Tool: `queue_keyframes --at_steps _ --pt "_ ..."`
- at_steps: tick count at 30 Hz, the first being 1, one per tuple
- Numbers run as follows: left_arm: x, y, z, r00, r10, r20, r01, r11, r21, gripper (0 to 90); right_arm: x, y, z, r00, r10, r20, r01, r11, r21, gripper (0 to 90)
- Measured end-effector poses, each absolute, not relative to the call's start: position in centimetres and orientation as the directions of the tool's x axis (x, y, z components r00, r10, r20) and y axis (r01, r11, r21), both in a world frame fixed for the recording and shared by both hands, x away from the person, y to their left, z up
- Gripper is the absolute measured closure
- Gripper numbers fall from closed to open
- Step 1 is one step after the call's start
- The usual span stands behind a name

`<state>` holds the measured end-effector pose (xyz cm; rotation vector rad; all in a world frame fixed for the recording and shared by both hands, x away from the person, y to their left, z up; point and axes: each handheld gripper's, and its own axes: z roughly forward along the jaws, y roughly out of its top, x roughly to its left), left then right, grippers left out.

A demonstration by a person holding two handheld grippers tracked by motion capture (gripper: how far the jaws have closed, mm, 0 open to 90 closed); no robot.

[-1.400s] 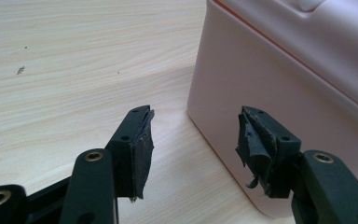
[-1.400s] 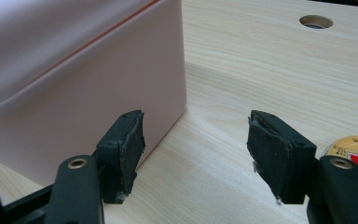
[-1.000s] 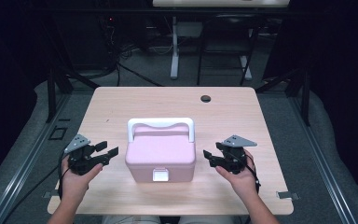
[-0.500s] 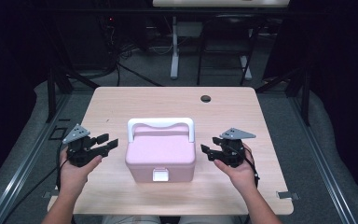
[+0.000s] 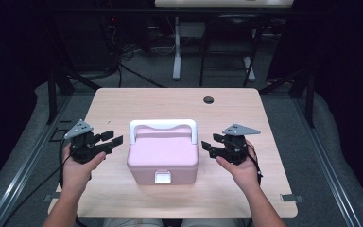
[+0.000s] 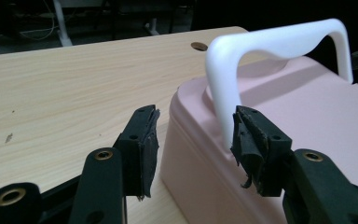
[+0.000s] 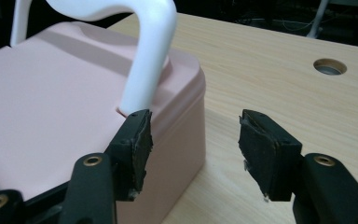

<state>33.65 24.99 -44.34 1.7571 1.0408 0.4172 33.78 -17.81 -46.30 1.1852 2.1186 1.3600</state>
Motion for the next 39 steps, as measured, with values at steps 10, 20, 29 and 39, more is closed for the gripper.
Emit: queue_keyframes --at_steps 10,20,29,39 --pt "34.4 23.6 -43.3 0.605 0.773 -0.189 0.463 -0.149 0.874 49.9 34.4 -16.9 -44.8 -0.601 0.782 0.167 0.449 0.157 0.880 43.7" --pt "34.8 22.8 -44.1 0.610 0.772 -0.180 0.459 -0.159 0.874 50.9 34.2 -16.6 -45.3 -0.621 0.765 0.173 0.432 0.149 0.890 44.5" --pt "35.0 22.4 -45.0 0.622 0.762 -0.181 0.469 -0.177 0.865 53.2 34.5 -15.8 -46.0 -0.641 0.745 0.184 0.431 0.151 0.889 47.8" --pt "35.1 21.8 -45.6 0.646 0.743 -0.173 0.468 -0.207 0.859 59.1 34.7 -15.4 -46.4 -0.656 0.729 0.198 0.437 0.152 0.887 52.3"
